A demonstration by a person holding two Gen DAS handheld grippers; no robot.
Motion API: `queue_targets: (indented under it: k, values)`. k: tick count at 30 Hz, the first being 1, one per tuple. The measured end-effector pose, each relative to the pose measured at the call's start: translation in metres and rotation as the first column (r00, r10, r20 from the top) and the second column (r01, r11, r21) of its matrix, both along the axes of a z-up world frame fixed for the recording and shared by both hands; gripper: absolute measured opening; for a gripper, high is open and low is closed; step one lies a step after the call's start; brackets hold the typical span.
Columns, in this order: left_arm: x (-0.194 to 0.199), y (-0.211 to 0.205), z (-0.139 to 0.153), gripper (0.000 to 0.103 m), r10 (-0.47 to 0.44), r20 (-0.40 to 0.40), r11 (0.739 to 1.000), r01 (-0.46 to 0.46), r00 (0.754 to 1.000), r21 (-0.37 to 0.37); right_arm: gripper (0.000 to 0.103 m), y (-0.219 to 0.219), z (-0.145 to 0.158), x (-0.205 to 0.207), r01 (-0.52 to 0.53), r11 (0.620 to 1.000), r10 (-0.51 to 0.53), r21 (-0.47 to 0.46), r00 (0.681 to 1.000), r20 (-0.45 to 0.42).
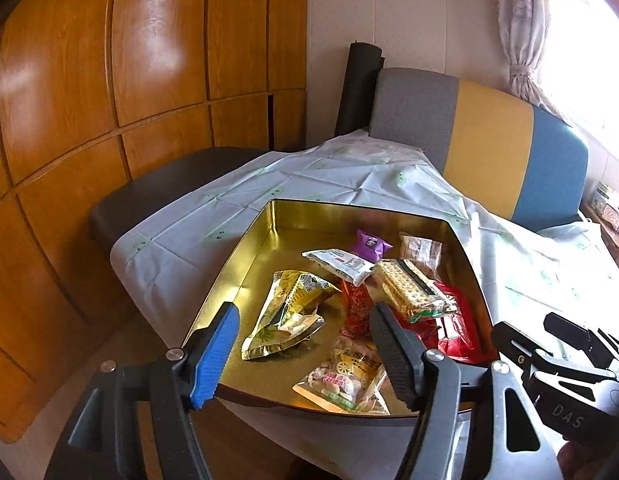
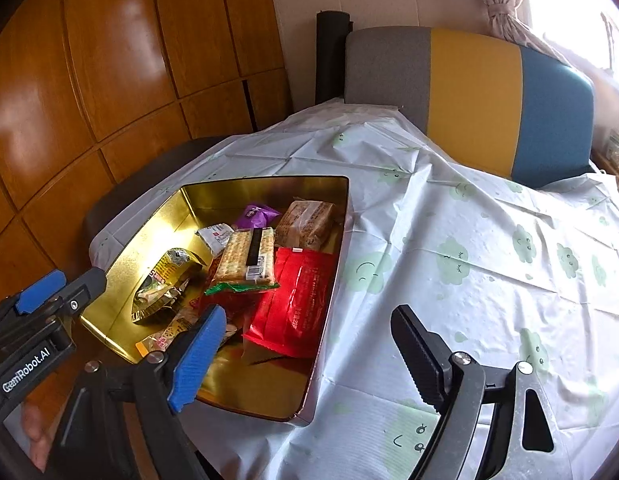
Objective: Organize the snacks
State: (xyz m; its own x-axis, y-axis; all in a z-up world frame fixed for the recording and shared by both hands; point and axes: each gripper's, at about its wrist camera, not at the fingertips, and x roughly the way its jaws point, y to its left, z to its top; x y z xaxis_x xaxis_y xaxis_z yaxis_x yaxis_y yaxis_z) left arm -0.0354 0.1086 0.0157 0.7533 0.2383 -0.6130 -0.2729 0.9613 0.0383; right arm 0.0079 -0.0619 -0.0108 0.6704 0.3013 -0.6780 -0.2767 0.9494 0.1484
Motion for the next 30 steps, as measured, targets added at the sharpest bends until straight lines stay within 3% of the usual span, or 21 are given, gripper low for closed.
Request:
queue_targets:
  k: [16, 30]
  values:
    - [0.0026, -0.0013, -0.0027, 0.069, 0.04, 0.0, 0.998, -0.04, 0.999, 0.05, 0.086, 0.0014, -0.0021, -0.0007, 0.0, 1.0, 0.0, 0.0, 1.0, 0.004]
    - [0.0028, -0.0004, -0.0029, 0.069, 0.044, 0.007, 0.998, -0.044, 0.999, 0.05, 0.087, 0.004, -0.0023, -0.0005, -0.003, 1.0, 0.003, -0.003, 1.0, 0.007]
